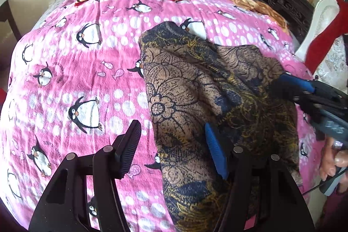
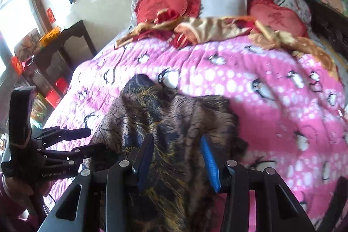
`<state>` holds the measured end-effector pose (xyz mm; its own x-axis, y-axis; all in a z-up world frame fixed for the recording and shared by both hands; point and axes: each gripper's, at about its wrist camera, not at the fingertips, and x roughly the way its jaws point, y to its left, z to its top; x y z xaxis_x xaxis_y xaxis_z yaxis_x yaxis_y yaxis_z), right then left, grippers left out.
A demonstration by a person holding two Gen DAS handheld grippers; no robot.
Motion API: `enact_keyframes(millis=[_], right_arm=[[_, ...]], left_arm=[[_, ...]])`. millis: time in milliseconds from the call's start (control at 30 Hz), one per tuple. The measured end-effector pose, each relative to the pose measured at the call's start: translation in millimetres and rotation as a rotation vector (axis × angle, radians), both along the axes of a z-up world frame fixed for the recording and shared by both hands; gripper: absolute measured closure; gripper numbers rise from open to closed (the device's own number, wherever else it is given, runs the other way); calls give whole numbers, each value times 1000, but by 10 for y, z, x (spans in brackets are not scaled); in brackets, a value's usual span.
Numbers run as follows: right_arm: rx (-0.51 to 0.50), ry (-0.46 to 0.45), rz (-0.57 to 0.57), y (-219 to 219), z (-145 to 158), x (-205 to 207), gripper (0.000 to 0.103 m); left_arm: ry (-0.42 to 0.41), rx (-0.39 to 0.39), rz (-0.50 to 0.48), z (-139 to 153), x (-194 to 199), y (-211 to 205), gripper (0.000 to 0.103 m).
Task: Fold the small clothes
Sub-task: 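Lower the folded shirt onto the blanket and open both grippers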
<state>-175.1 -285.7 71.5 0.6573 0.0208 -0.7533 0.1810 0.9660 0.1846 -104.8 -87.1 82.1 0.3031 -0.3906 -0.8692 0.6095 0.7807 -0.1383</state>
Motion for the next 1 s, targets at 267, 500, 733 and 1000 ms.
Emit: enact_keyframes(millis=[267,500,733,1000], right_arm=[[1,85,-104,-216,-413,236,66],[-80,90,4,282,-130,-219,60],[-170,155,-20,400,-489,-469,59],[-156,75,-94,427,-161,-603,55]], left_arm=[[-5,21,10,-102,16,-16,42],[-56,35,21,-55,-58,-44,42],[-99,35,50,58,-154,44,42],[-161,7,76,295,-334,191,42]])
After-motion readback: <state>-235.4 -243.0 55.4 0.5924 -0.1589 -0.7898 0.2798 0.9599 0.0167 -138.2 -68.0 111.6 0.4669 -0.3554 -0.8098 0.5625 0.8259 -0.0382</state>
